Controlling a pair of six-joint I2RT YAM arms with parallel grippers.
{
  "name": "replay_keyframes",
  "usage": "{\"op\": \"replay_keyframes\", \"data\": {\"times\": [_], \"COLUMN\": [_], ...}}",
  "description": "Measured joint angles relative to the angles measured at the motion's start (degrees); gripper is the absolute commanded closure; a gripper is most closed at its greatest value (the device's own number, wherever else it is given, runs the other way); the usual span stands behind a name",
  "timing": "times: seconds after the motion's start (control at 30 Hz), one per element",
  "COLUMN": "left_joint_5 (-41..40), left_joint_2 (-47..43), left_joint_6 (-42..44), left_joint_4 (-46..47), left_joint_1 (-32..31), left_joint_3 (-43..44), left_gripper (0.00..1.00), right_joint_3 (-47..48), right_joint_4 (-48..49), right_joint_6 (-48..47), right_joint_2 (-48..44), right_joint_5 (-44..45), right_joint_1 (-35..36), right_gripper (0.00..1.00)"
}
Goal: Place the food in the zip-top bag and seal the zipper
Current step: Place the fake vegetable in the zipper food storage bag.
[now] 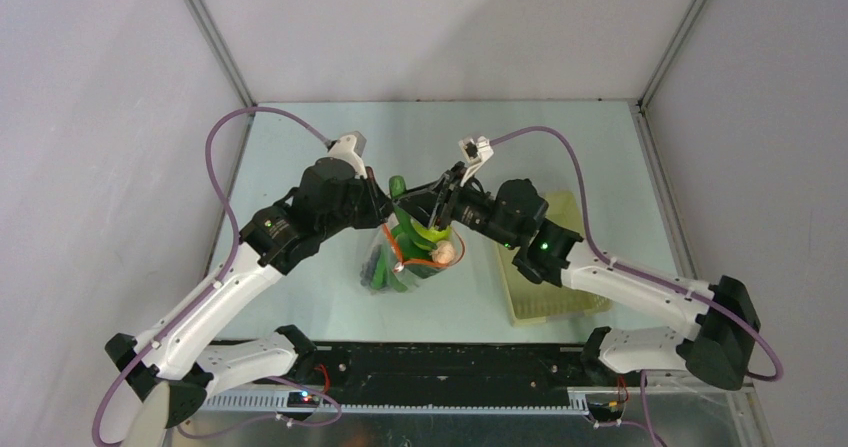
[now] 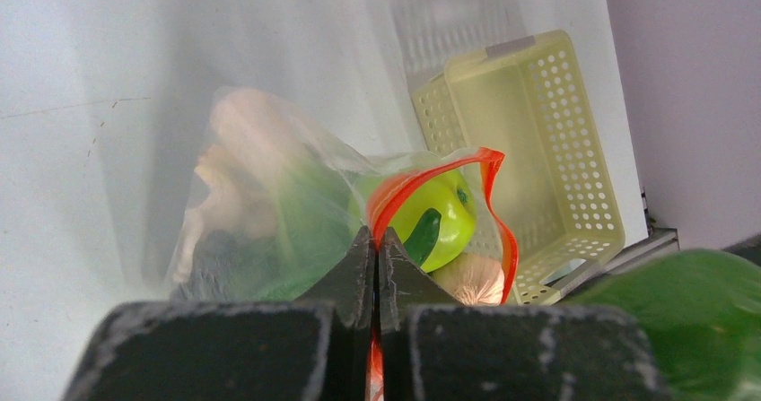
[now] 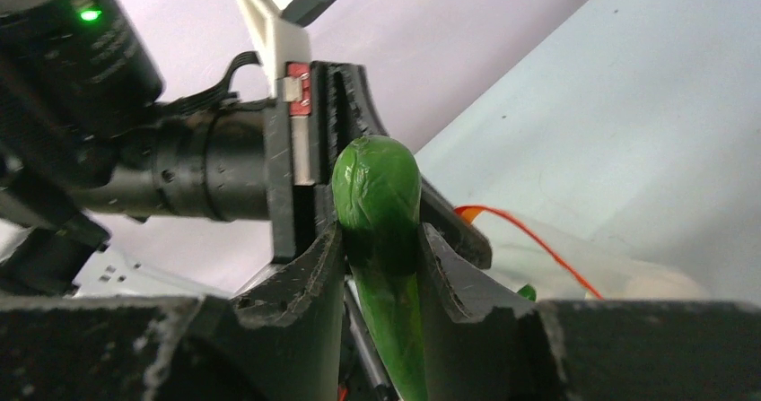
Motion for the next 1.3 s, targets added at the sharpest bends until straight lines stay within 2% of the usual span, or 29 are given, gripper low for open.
{"op": "replay_keyframes", "data": {"times": [0.23,0.53,1.3], "left_joint_5": [0.22,0.11,0.00], "left_joint_2": [0.00,0.00,-0.55], "left_joint_6": [-0.02,-0.07,-0.07], "left_joint_4": [0.20,-0.20,-0.87], "left_joint_1": [0.02,0.15,1.05], "left_joint_3": [0.00,0.00,0.00], "left_gripper": [1.00,1.00,1.00], "right_joint_3": [-0.02,-2.69,-6.36], "right_joint_4": [4.04,5.97,-0.63], "right_joint_6": [-2.36,-5.60,-7.37], "right_joint_2": [3.78,4.31,5.40], "right_joint_5": [5.90,11.15,15.06], "right_joint_1": [2.23,4.74,7.30], "right_gripper": [0.94,0.94,0.97]}}
